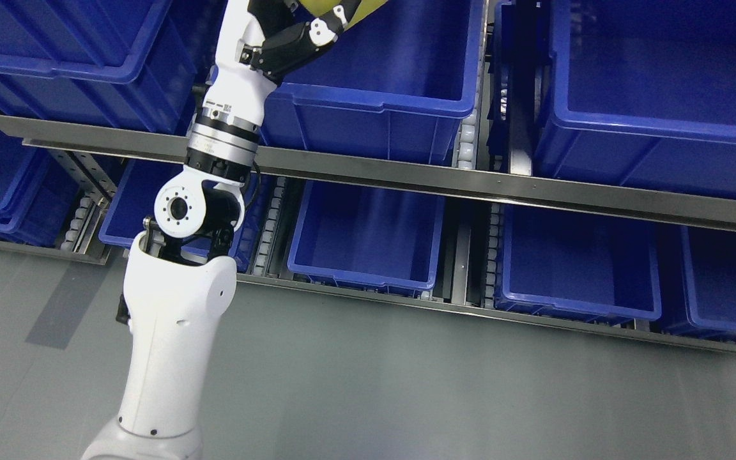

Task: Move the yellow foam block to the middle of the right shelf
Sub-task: 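Extend the left hand over a middle-shelf blue bin and release the cube, then withdraw the open left hand from the blue bin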

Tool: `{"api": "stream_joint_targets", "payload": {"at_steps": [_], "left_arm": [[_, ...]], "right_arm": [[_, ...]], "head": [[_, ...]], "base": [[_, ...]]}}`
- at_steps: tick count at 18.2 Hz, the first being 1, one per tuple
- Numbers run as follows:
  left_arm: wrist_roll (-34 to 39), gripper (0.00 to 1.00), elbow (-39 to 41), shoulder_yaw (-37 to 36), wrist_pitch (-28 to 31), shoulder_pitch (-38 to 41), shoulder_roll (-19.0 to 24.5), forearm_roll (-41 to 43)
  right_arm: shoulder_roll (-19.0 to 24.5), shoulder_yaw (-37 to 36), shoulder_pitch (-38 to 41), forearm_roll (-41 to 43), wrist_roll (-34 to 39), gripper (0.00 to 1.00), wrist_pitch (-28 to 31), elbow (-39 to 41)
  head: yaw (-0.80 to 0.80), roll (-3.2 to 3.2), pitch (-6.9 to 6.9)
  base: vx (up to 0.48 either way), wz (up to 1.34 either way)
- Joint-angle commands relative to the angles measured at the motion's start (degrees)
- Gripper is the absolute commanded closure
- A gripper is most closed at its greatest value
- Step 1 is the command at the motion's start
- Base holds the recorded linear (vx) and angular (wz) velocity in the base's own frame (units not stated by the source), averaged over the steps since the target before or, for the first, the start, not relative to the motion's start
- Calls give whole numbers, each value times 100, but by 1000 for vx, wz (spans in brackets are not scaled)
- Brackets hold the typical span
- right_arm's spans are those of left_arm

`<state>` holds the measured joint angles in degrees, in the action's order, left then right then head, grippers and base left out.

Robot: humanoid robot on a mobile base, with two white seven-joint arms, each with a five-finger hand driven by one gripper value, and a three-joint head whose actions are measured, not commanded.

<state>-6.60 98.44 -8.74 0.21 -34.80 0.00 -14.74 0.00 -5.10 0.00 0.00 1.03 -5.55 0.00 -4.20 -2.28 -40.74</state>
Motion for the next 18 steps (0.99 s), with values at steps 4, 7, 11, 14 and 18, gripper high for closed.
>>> {"api": "stream_joint_targets", "payload": {"at_steps": [4,7,11,14,18], "left_arm": [[473,64,-114,-190,1837,-1220,100,-3],[1325,57,-473,-146,2955,-1476,100,6],[1522,0,-1238,-303,3407,-1670,100,15],[1495,0,-1257,-365,3381,-1687,100,-3],[1442,0,-1161,-348,2357,-1583,100,-3]], "right_arm": [[-100,0,-18,0,2,0,2,100],[-100,0,-9,0,2,0,2,100],[-100,0,-9,0,2,0,2,100],[-100,0,-18,0,2,0,2,100],[-100,0,-9,0,2,0,2,100]], "head": [[0,0,0],[0,0,0],[0,0,0],[0,0,0],[0,0,-1]], "base": [[36,-120],[11,-35],[-6,18],[0,0],[0,0]]}}
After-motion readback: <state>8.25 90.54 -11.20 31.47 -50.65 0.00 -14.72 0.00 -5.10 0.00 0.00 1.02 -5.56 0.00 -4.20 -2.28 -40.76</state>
